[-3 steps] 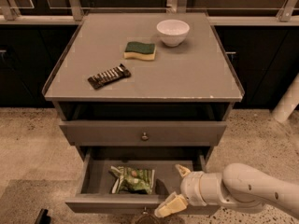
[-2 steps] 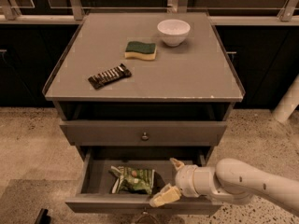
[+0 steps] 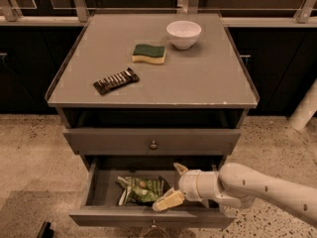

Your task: Pick green jalapeno chip bag from middle drawer and place on counter

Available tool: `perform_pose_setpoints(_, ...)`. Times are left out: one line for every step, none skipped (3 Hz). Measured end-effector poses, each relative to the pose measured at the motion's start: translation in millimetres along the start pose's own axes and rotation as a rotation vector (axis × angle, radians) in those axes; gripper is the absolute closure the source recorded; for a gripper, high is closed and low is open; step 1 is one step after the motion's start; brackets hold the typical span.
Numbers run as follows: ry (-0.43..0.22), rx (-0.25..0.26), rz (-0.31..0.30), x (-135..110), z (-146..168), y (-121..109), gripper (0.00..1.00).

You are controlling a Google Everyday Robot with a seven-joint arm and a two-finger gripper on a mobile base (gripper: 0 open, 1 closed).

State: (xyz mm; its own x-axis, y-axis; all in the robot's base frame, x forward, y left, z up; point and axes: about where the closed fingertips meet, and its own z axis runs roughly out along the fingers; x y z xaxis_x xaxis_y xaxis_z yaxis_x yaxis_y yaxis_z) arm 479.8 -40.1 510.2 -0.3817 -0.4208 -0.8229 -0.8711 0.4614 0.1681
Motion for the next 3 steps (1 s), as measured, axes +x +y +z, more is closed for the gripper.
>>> perform_pose_setpoints(-0.015,0.031,0.012,2.7,-5.8,1.7,0.0)
perform_pose_setpoints(-0.034,0.033,-0.008,1.6,8.7,-12.8,0.0)
perform_pose_setpoints(-0.051,0.025,-0.024,-3.5,34.0,-31.2,0.0)
